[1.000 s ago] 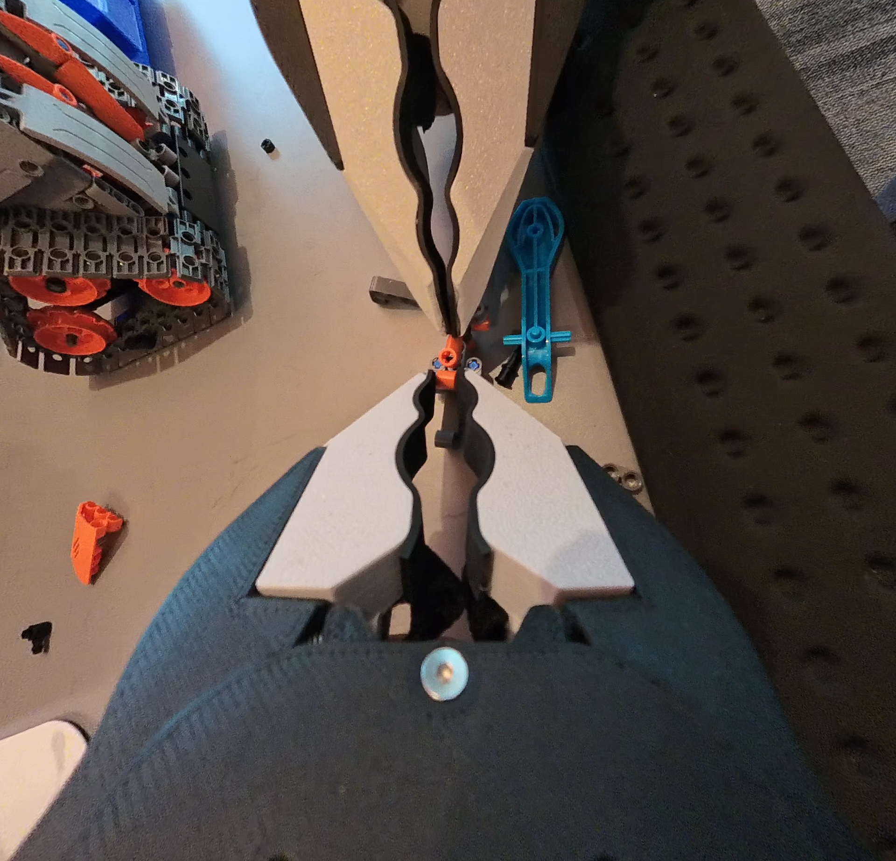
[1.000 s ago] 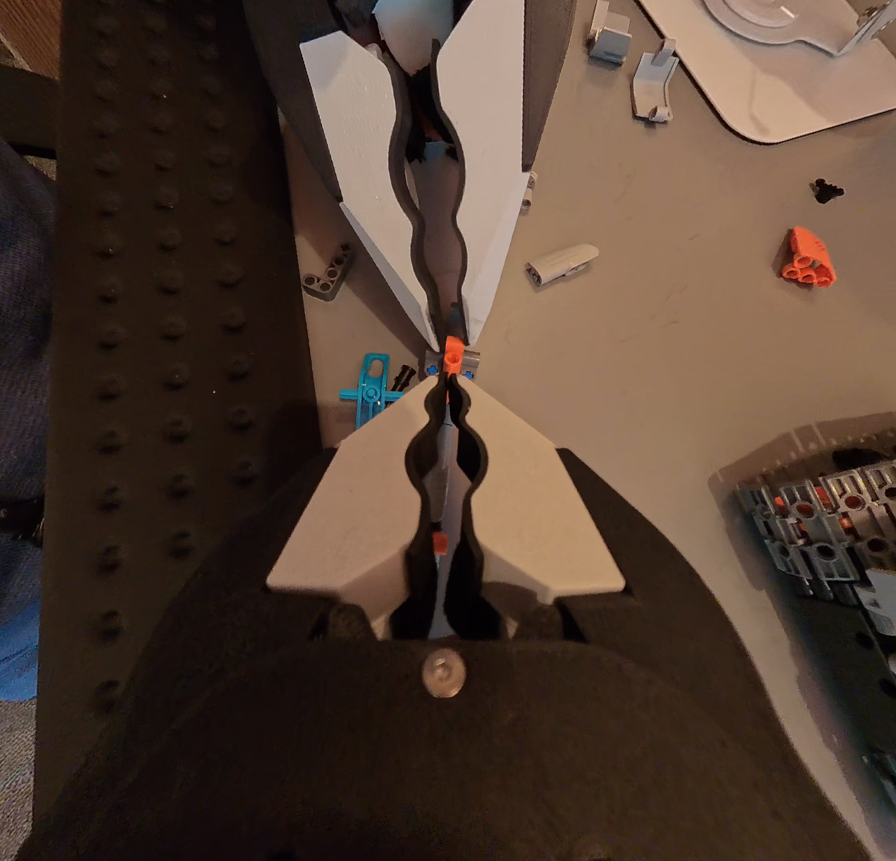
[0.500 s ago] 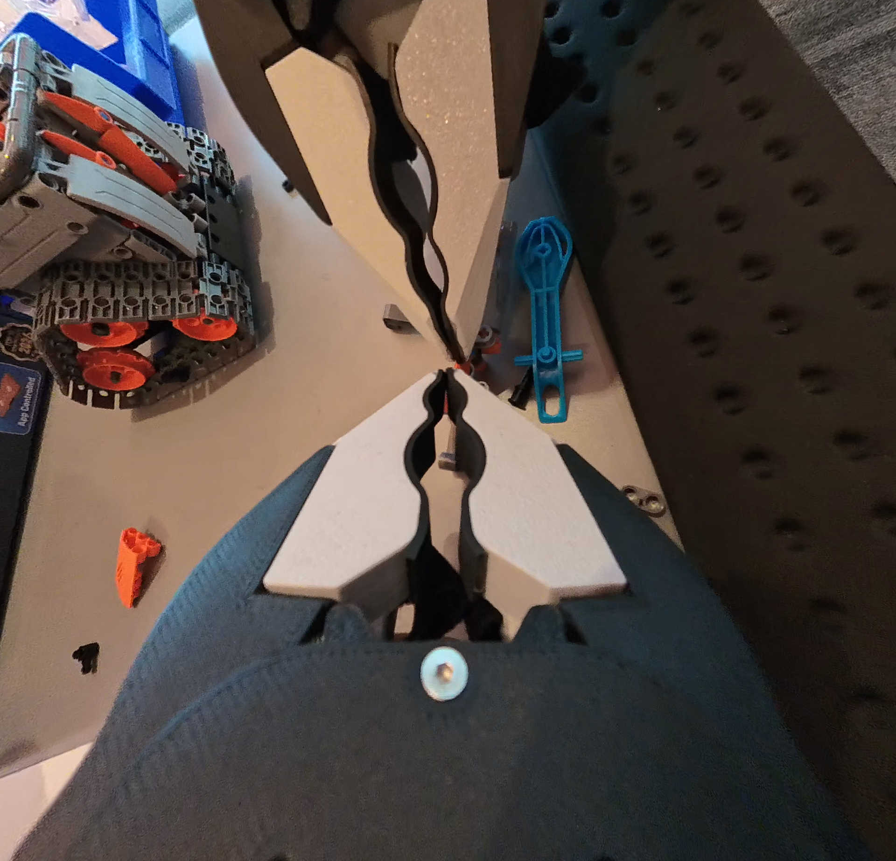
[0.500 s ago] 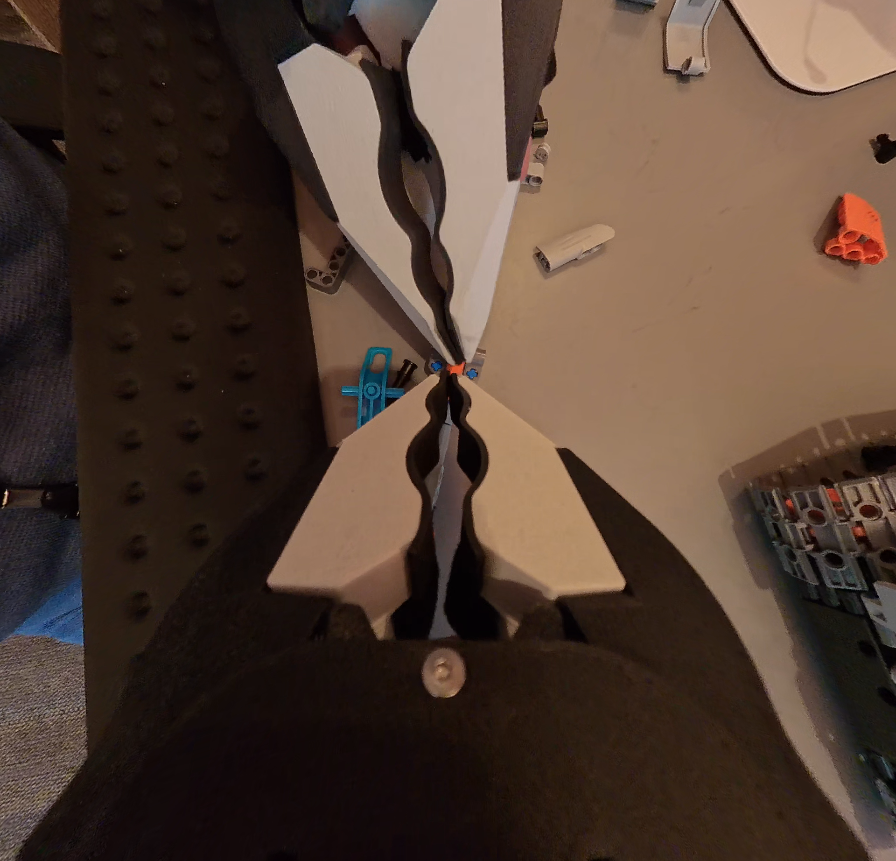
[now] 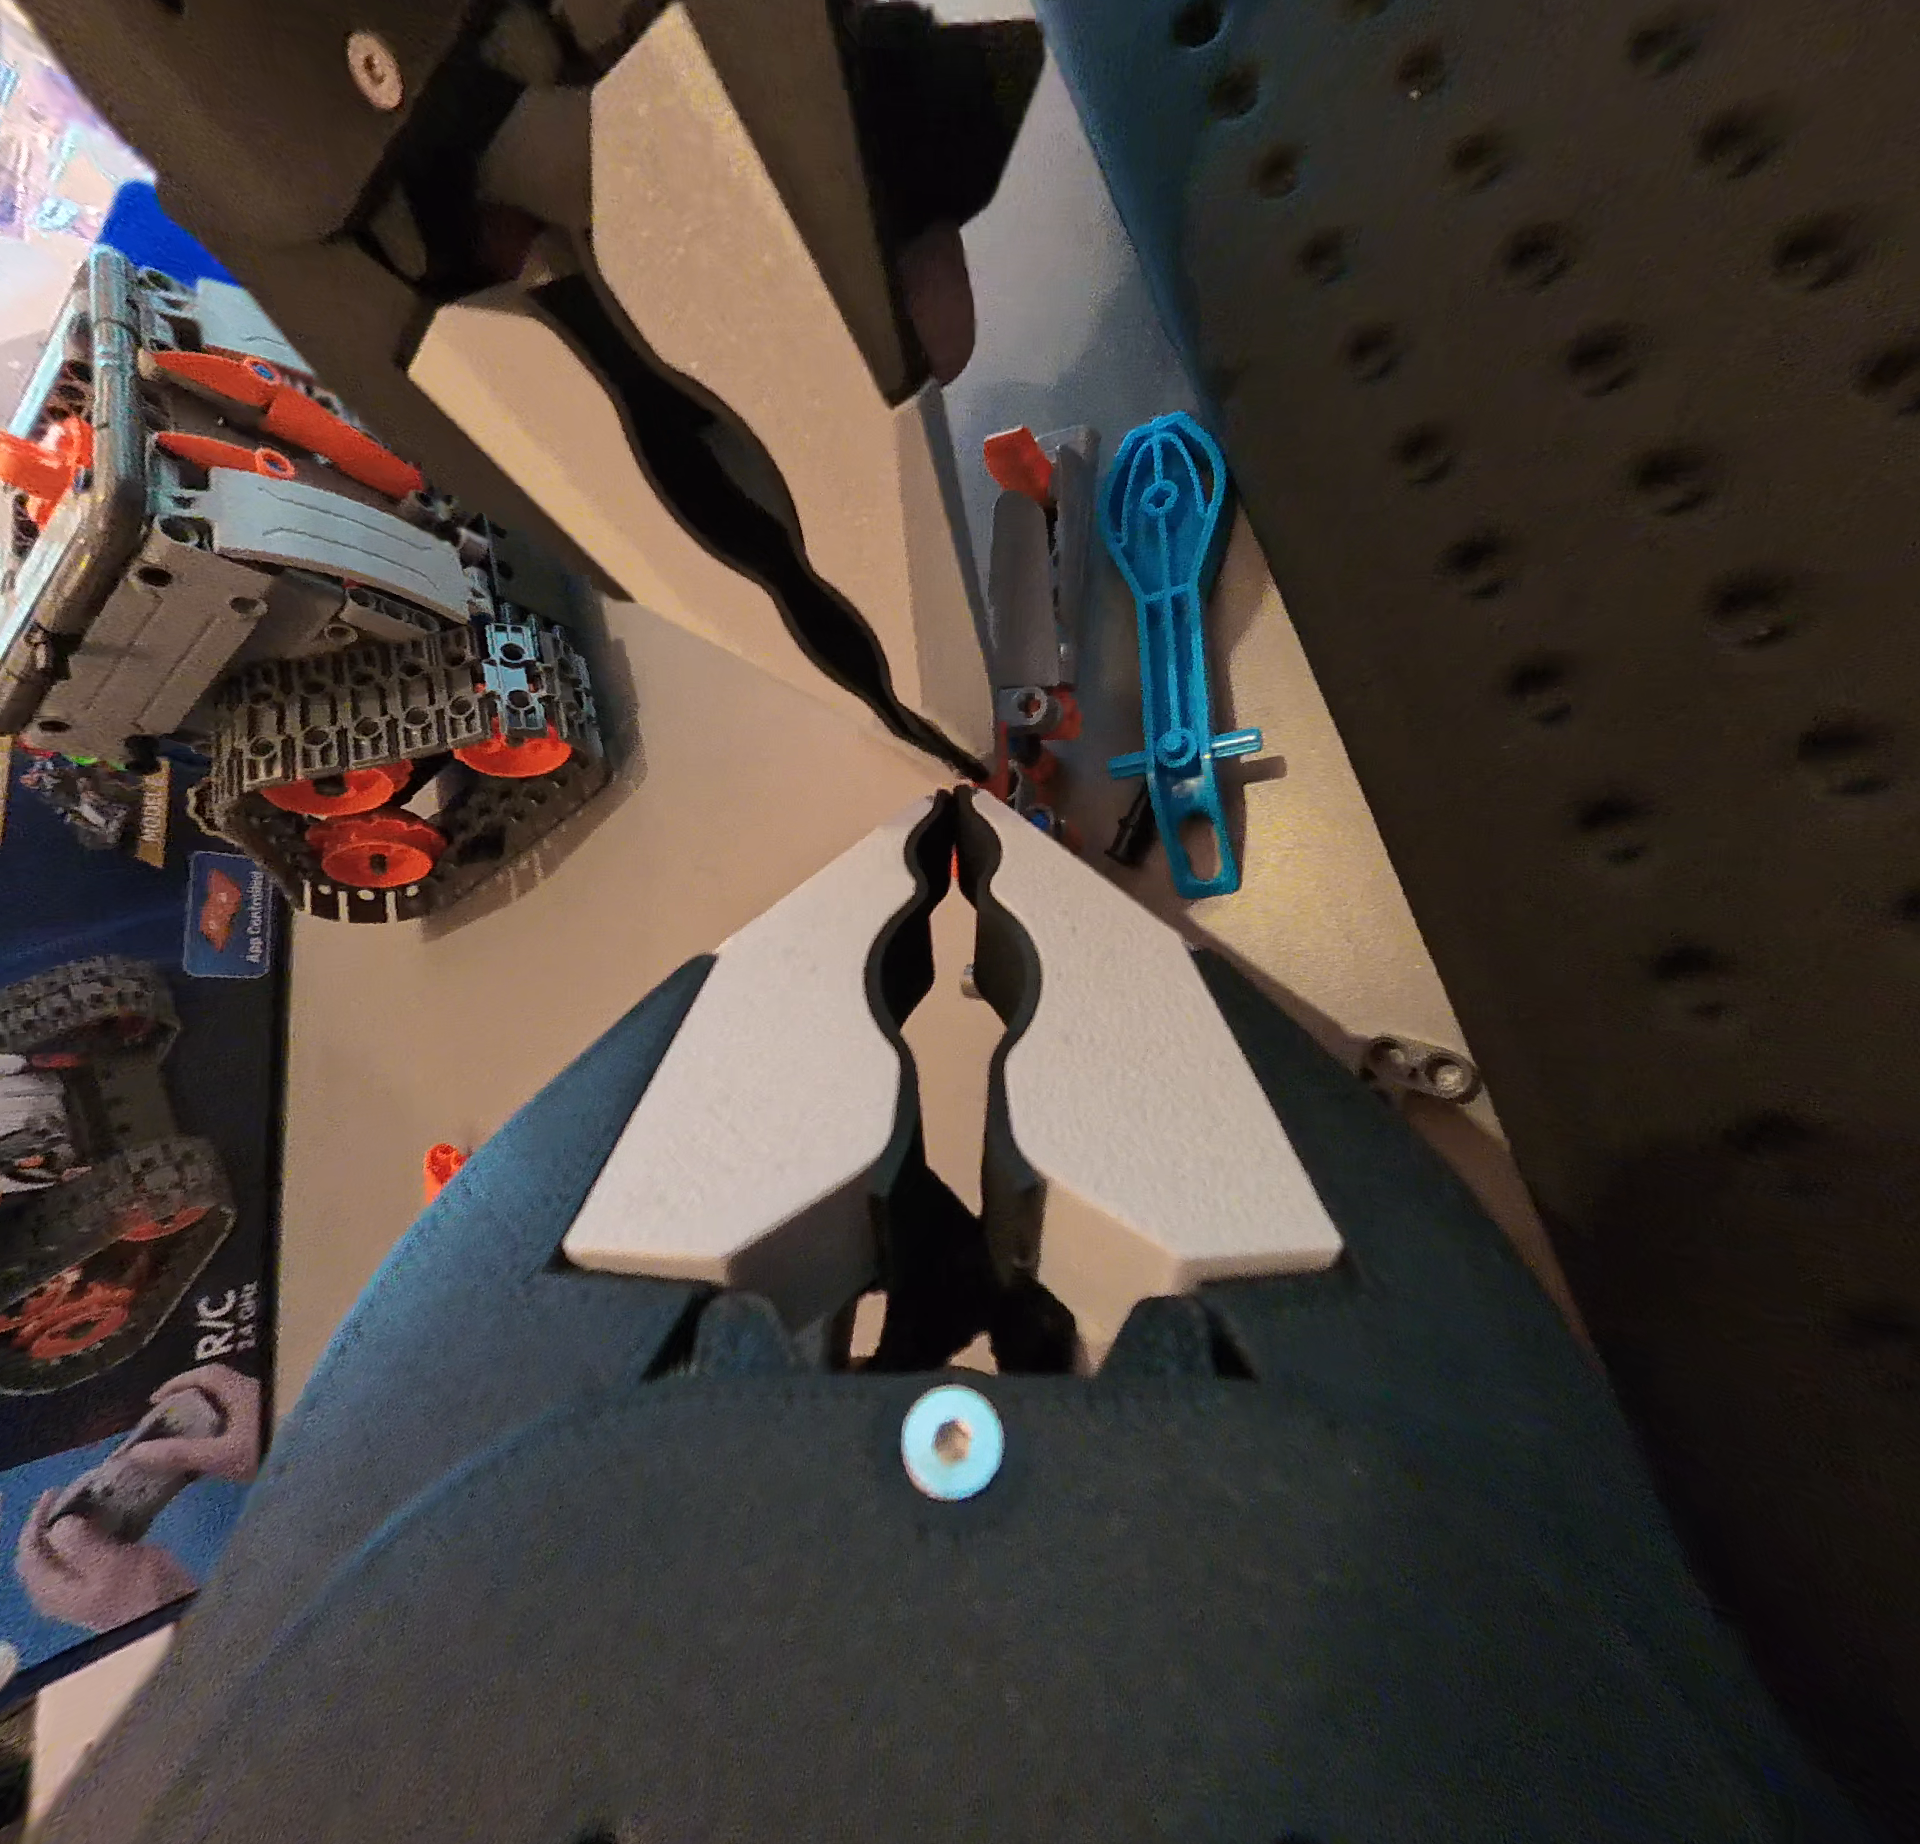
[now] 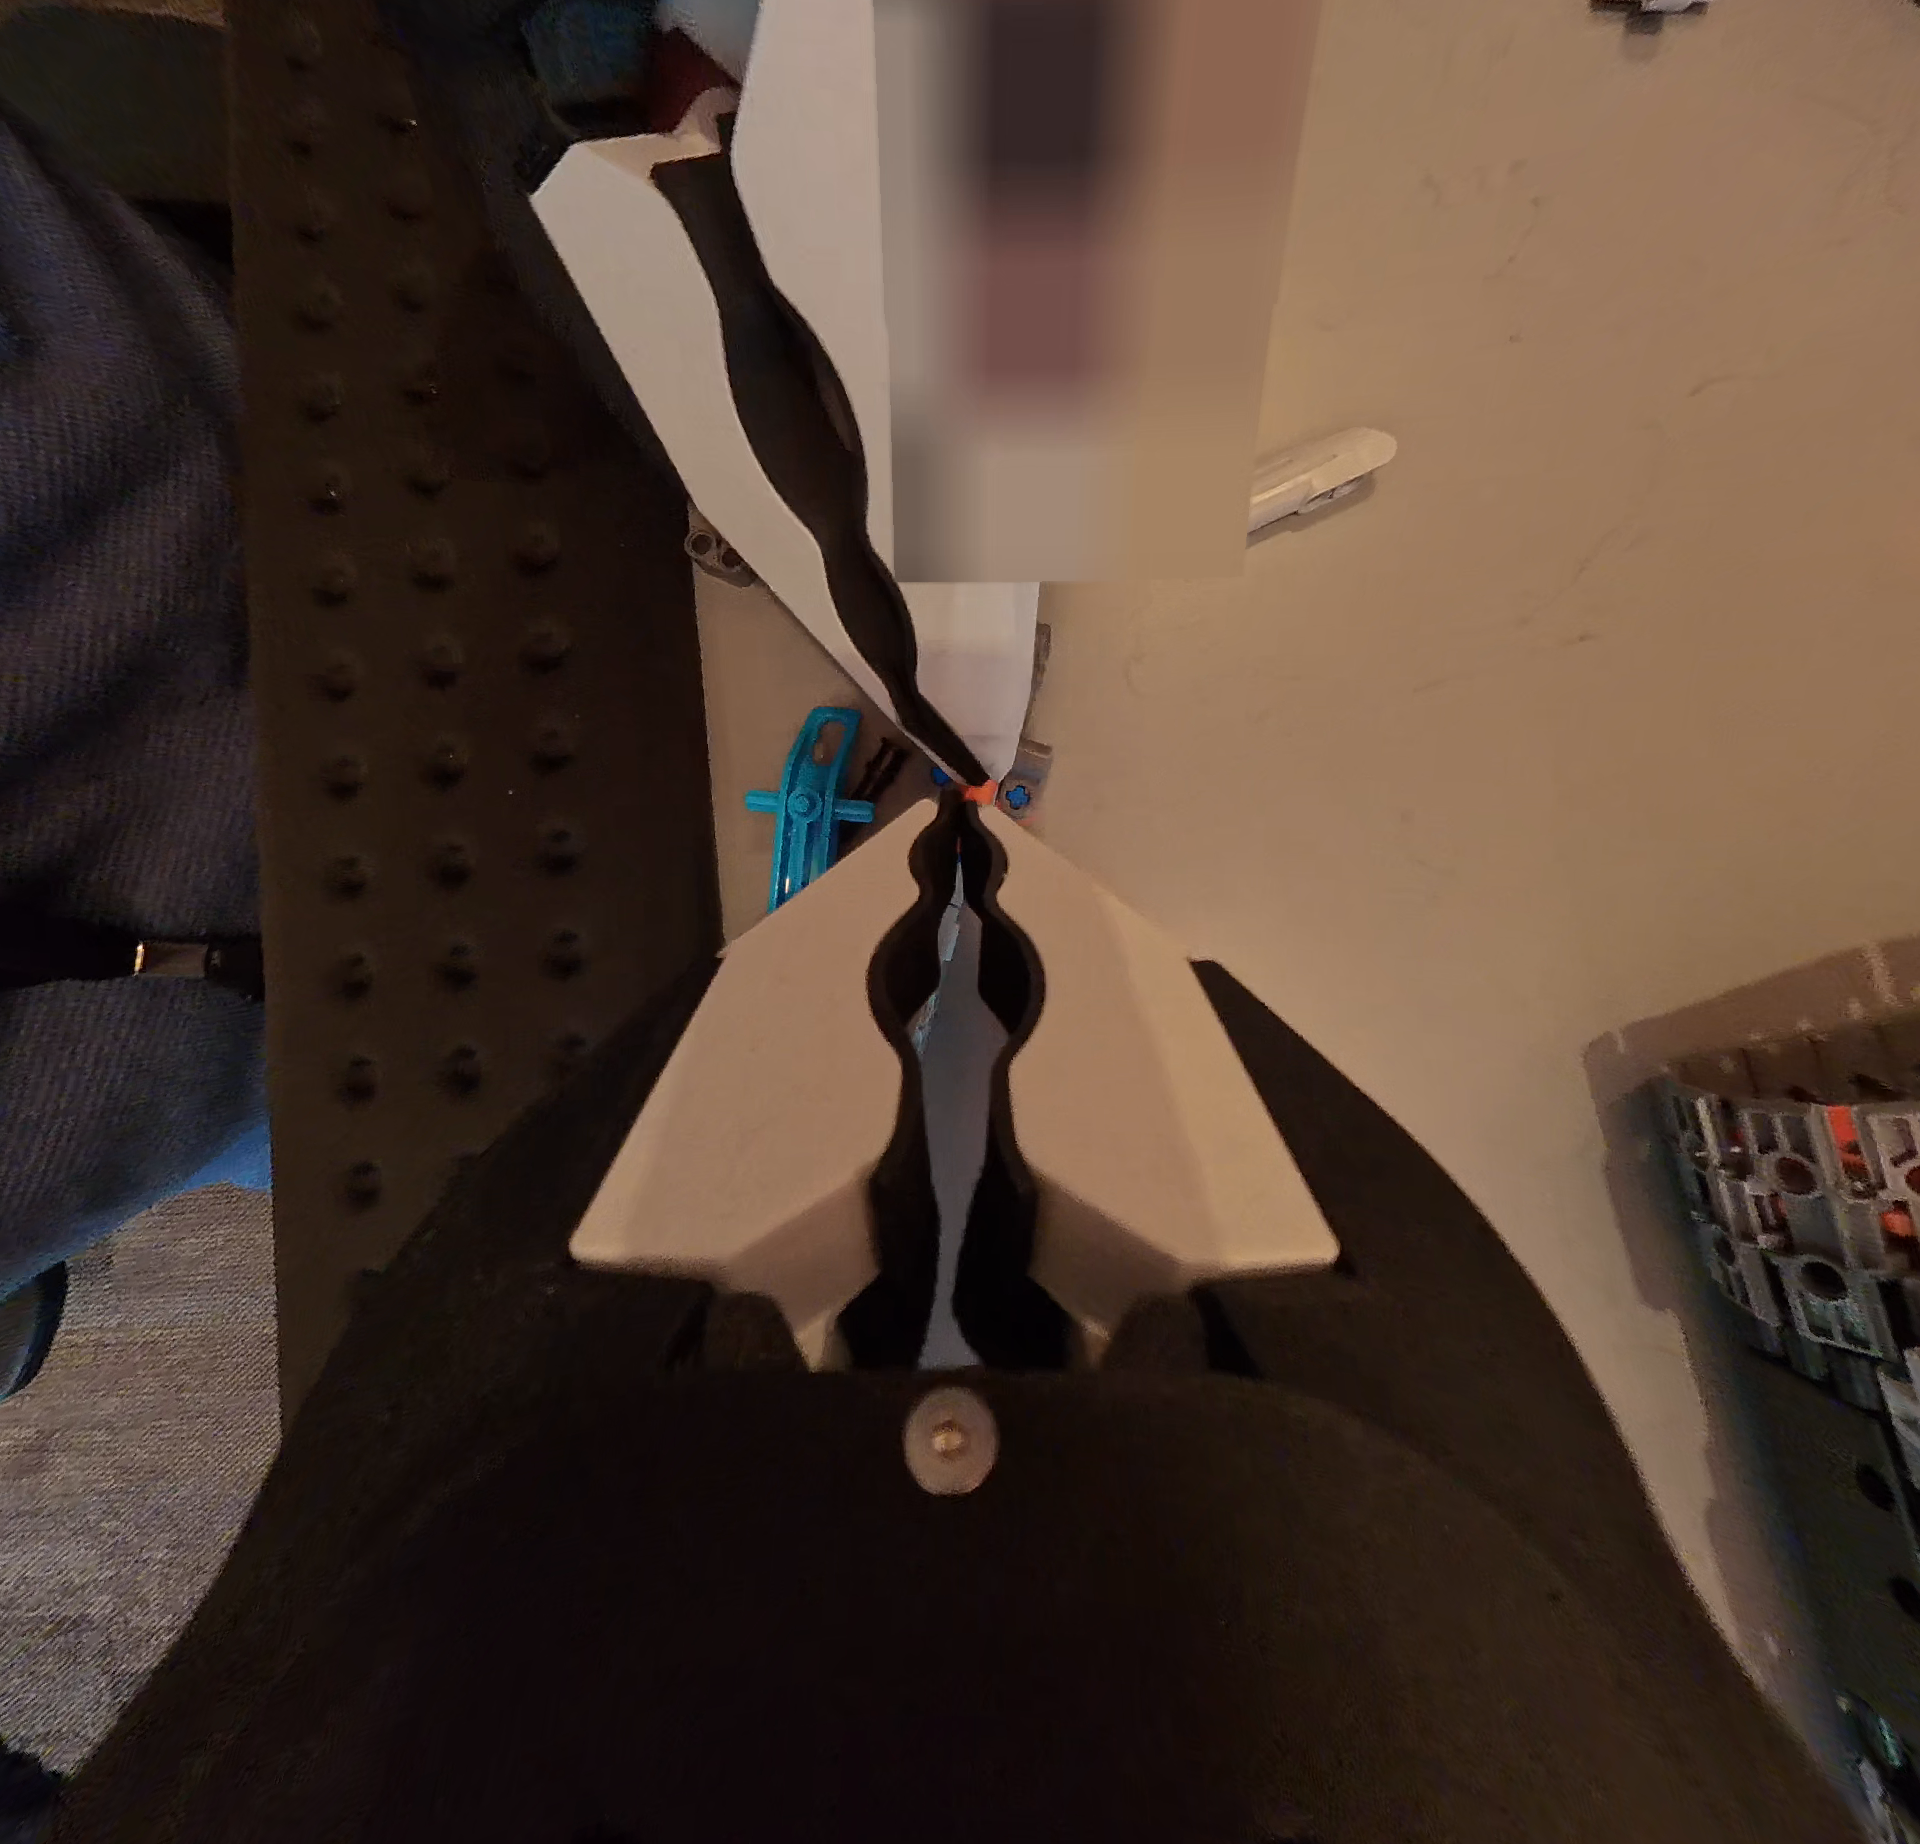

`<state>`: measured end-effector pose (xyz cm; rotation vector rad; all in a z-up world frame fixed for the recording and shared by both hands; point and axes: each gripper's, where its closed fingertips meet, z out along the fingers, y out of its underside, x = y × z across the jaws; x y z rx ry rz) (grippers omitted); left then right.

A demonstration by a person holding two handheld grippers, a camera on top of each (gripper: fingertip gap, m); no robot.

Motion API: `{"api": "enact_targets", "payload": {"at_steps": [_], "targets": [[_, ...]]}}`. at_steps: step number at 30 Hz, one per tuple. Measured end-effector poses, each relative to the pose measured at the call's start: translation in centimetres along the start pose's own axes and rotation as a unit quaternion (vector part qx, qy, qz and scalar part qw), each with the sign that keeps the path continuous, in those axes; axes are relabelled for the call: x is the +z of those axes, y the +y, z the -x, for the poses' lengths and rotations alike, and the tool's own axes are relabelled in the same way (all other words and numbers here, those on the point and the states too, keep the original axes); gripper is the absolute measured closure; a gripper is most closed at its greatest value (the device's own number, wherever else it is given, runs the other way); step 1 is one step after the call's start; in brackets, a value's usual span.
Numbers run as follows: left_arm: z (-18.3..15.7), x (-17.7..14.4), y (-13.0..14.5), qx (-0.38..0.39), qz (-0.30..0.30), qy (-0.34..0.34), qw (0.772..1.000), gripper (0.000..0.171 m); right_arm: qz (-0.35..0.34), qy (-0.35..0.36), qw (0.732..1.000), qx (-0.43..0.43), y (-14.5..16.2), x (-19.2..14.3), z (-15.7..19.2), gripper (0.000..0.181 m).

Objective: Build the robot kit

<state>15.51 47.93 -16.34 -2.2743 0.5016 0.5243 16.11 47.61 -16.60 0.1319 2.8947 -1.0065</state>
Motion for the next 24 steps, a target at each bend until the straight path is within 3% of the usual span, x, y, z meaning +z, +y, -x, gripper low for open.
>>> {"api": "enact_targets", "payload": {"at_steps": [6,13,17,24], "targets": [[0.1,0.1,0.1,0.007,0.009,-0.008,1.000,0.171,0.001,-0.021,1.000,0.006,0.0,-0.2,-0.1,0.181],[0.2,0.3,0.0,-0.001,0.010,-0.007,1.000,0.171,-0.016,0.000,1.000,0.000,0.1,-0.9,-0.2,0.181],[0.2,0.3,-0.1,-0.003,0.012,-0.008,1.000,0.171,0.005,0.026,0.999,-0.018,1.3,-0.9,-0.3,0.168],[0.2,0.4,-0.2,0.009,0.019,-0.018,1.000,0.171,-0.011,0.050,0.998,-0.030,1.6,-0.8,-0.2,0.170]]}}
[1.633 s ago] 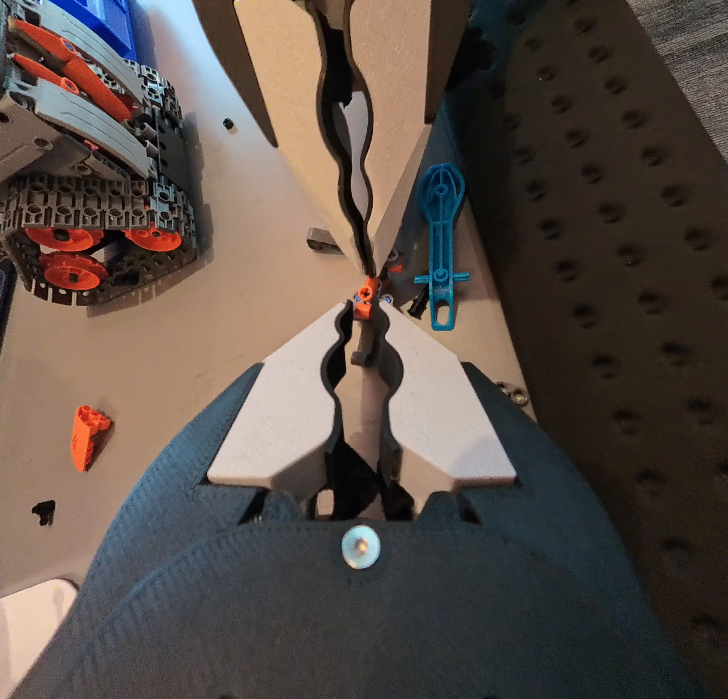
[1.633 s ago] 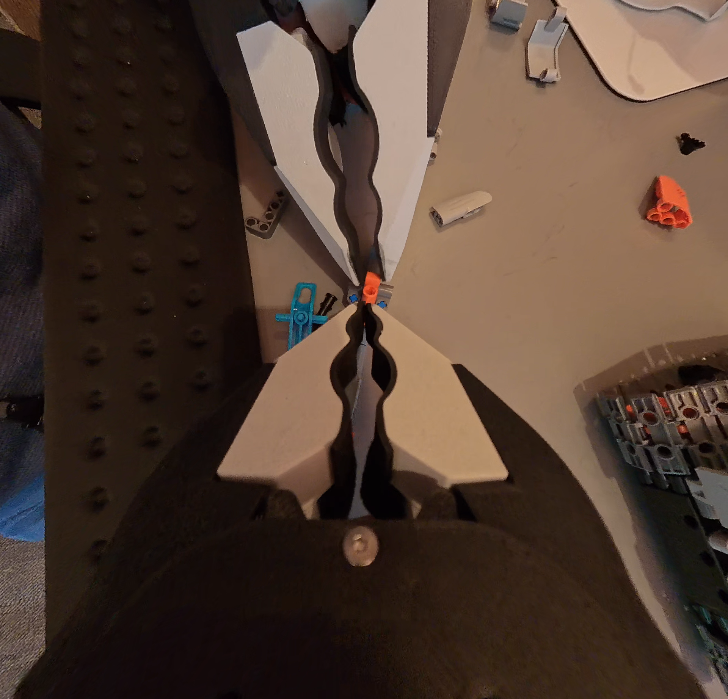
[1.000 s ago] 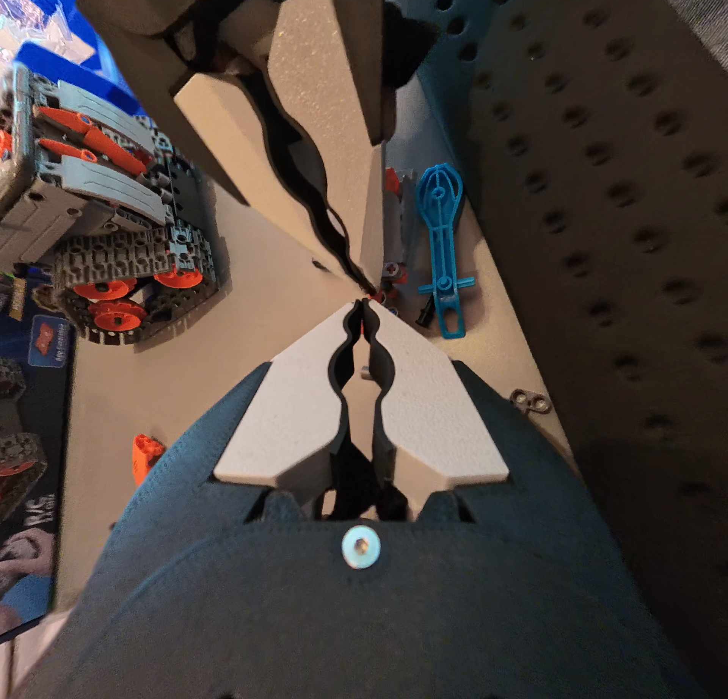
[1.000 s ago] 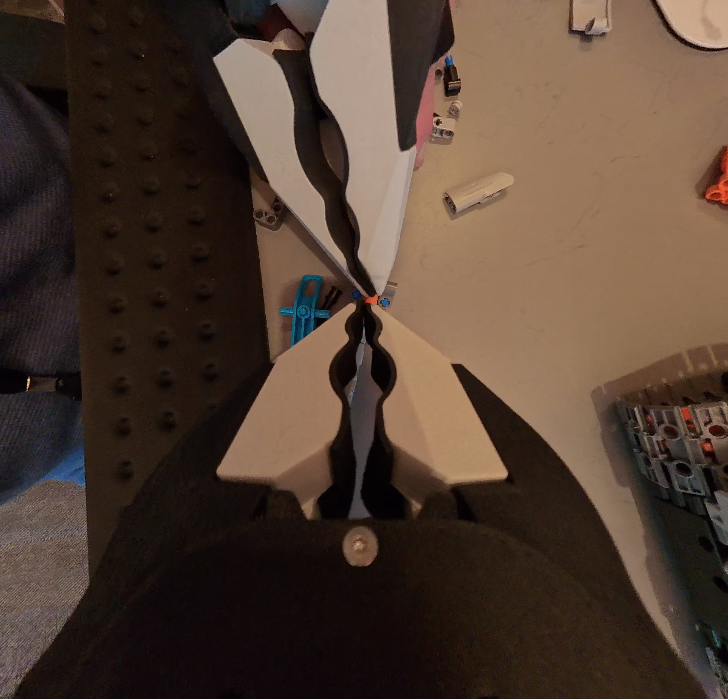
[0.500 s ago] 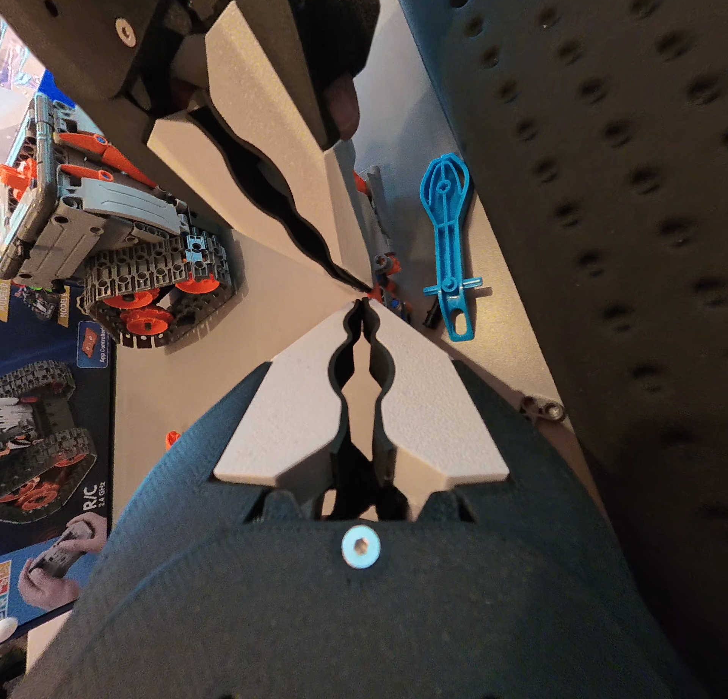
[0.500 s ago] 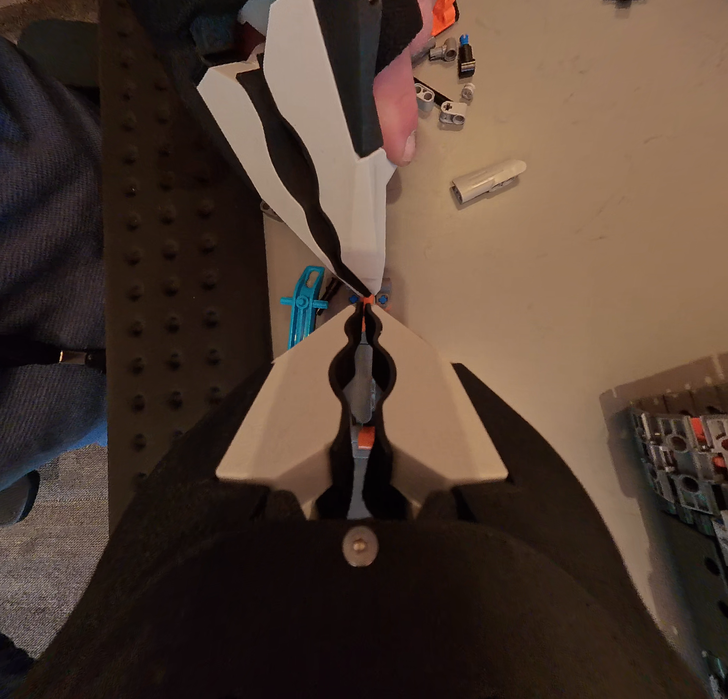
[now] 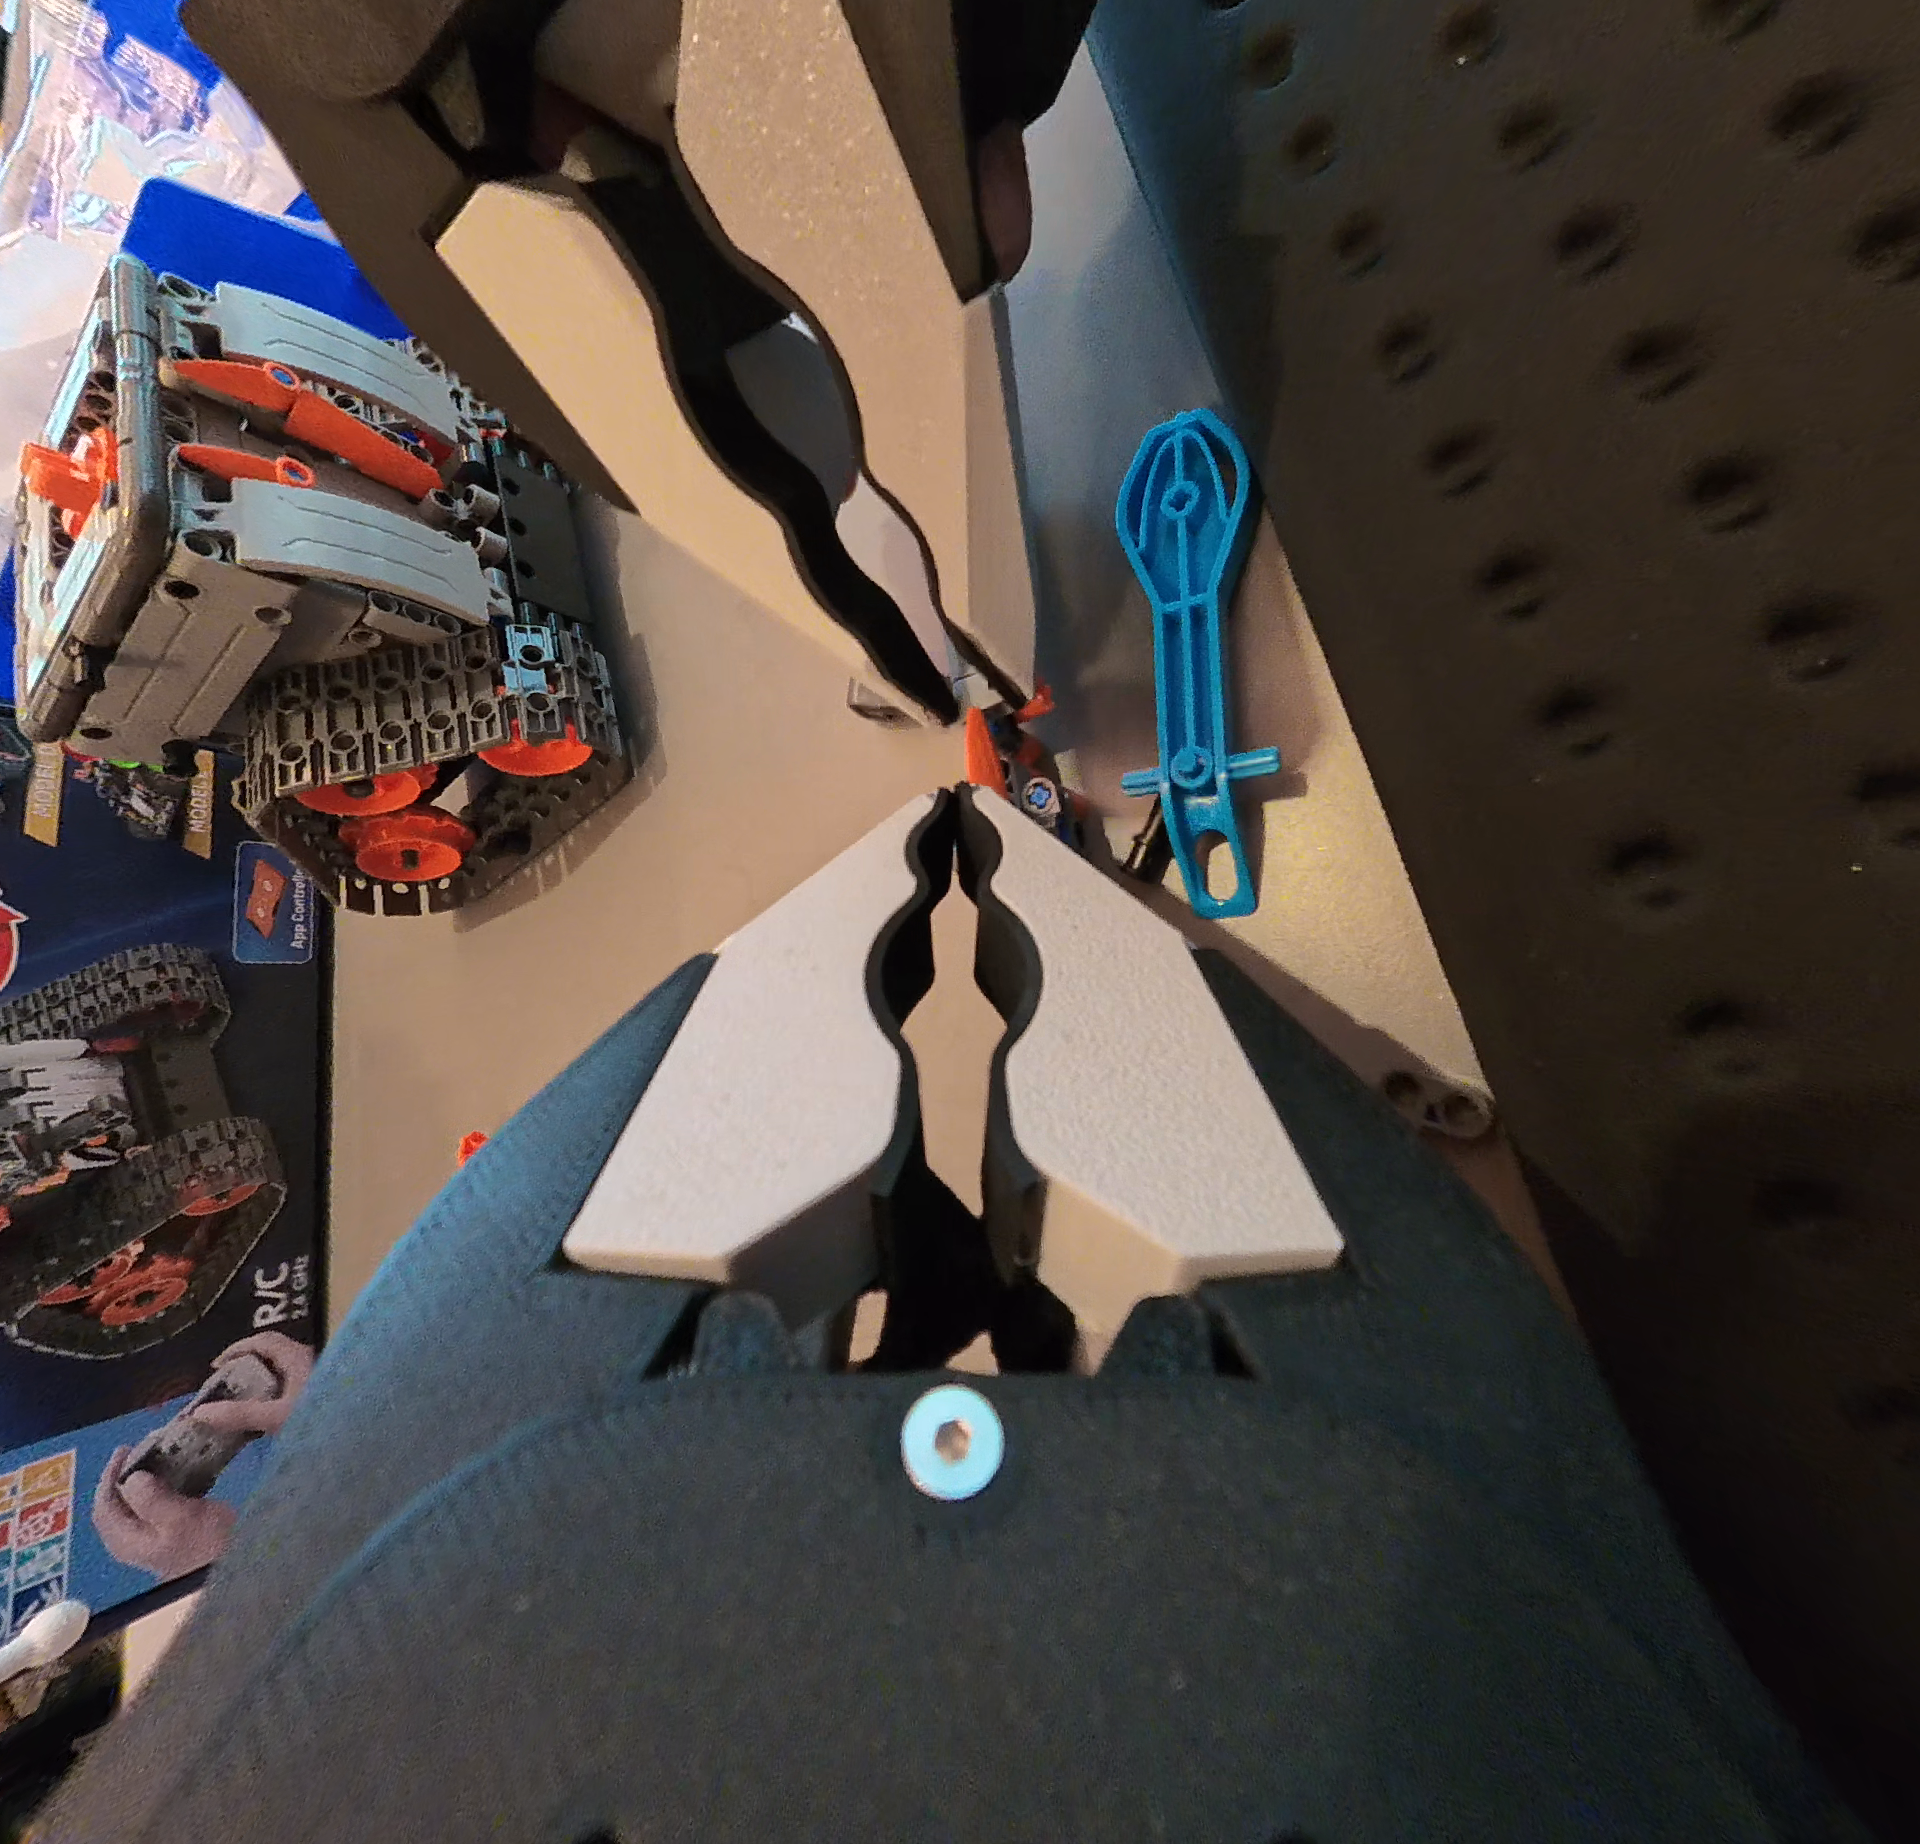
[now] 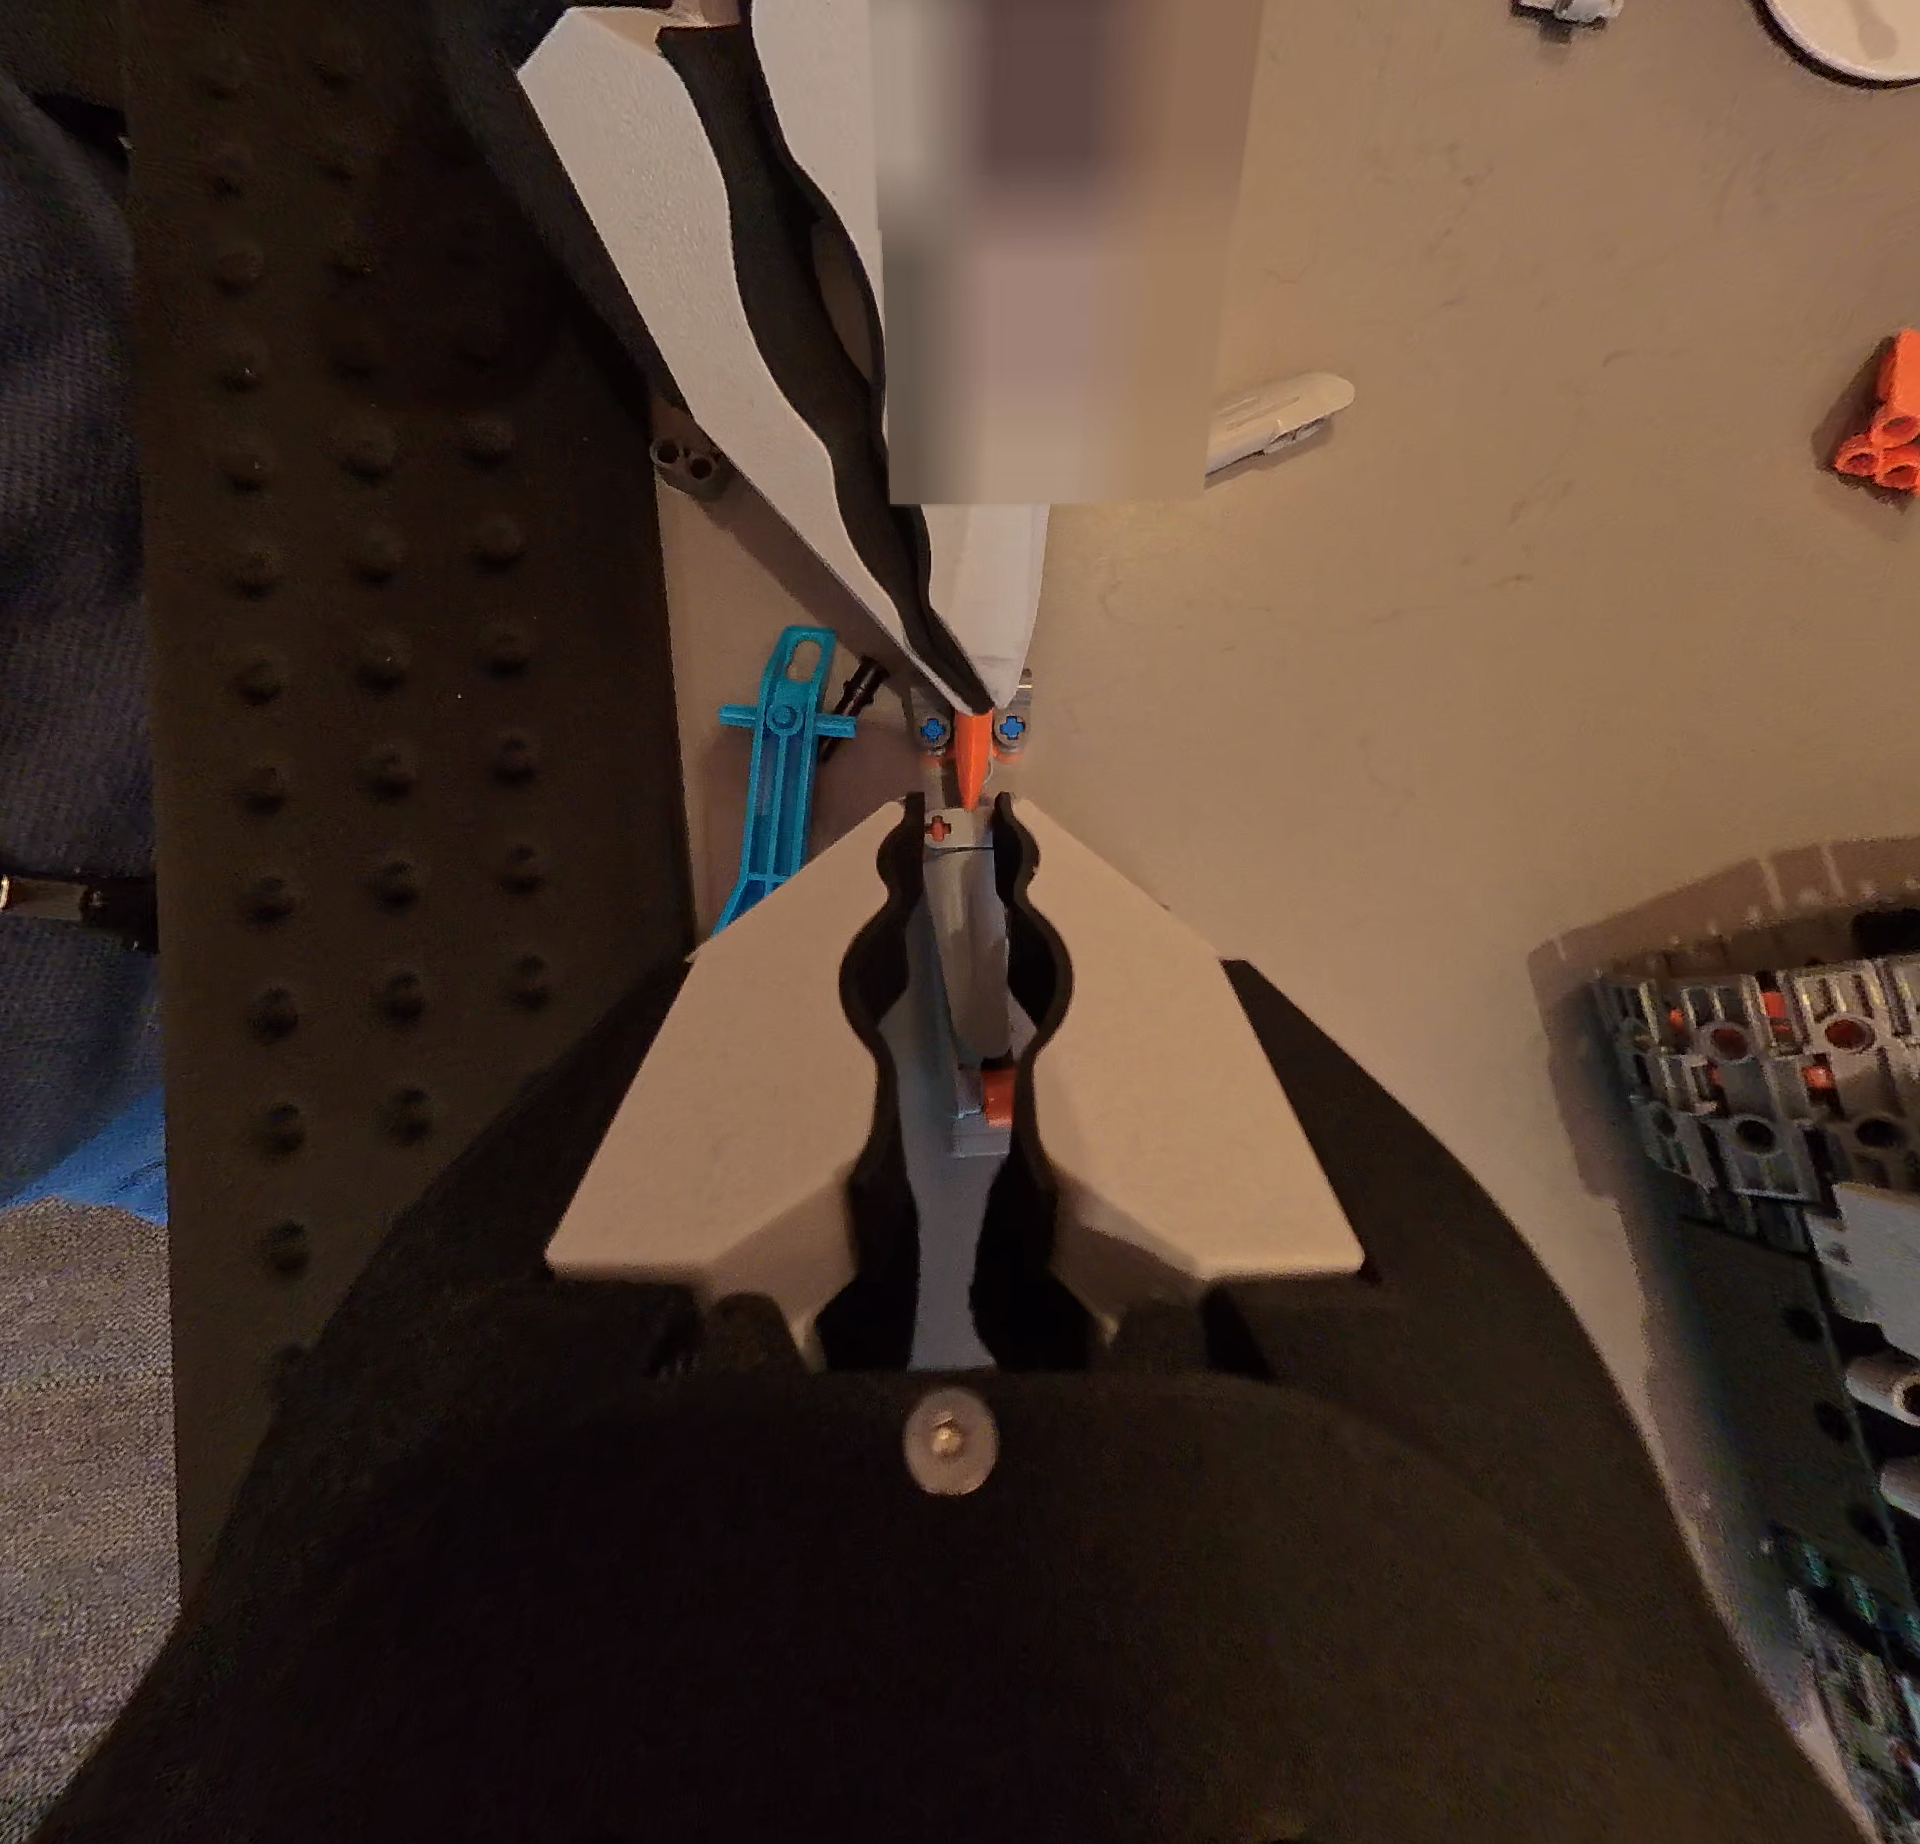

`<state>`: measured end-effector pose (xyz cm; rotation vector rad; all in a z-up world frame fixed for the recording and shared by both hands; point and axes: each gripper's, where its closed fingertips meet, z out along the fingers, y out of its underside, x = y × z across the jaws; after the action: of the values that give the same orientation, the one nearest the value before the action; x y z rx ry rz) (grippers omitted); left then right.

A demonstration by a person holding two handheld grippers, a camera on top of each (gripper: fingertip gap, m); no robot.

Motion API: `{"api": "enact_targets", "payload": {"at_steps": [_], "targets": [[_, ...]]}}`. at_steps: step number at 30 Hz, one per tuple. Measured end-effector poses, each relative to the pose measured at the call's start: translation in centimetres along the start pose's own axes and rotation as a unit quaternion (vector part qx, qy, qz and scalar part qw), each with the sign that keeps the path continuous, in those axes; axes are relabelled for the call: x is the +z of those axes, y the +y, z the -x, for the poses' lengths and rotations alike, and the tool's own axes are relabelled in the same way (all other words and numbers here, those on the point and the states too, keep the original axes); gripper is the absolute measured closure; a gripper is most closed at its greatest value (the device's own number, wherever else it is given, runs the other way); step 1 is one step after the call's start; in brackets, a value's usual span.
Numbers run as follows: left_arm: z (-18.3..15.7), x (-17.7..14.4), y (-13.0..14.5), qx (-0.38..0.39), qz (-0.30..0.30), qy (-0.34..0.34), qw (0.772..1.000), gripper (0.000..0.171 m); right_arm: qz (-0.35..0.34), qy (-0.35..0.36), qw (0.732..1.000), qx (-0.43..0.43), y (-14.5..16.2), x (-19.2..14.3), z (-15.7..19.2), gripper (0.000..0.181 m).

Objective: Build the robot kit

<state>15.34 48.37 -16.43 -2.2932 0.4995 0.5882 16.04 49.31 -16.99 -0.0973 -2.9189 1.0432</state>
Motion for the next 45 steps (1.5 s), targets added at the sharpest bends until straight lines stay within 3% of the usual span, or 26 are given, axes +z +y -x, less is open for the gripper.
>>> {"api": "enact_targets", "payload": {"at_steps": [14,25,31,36,43,45], "targets": [[0.0,0.2,-0.2,0.030,0.034,-0.030,0.999,0.171,-0.076,0.032,0.995,0.062,0.3,-0.2,0.0,0.170],[0.1,0.6,-0.1,0.099,0.108,-0.058,0.988,0.171,-0.072,0.041,0.995,0.055,0.4,-0.2,0.0,0.170],[0.5,0.4,-0.1,0.012,0.066,-0.044,0.997,0.167,-0.071,0.048,0.995,0.043,0.3,-0.4,0.1,0.170],[0.1,-0.7,0.9,-0.072,0.035,0.019,0.997,0.156,-0.065,0.056,0.996,0.029,0.1,-0.7,0.0,0.170],[-0.5,-0.7,1.4,-0.121,0.015,0.058,0.991,0.151,-0.054,0.063,0.996,-0.015,-1.5,-0.5,-0.2,0.178],[-0.9,-0.3,1.9,-0.116,0.027,0.065,0.991,0.154,-0.022,0.070,0.997,-0.027,-1.1,0.2,-0.5,0.181]]}}
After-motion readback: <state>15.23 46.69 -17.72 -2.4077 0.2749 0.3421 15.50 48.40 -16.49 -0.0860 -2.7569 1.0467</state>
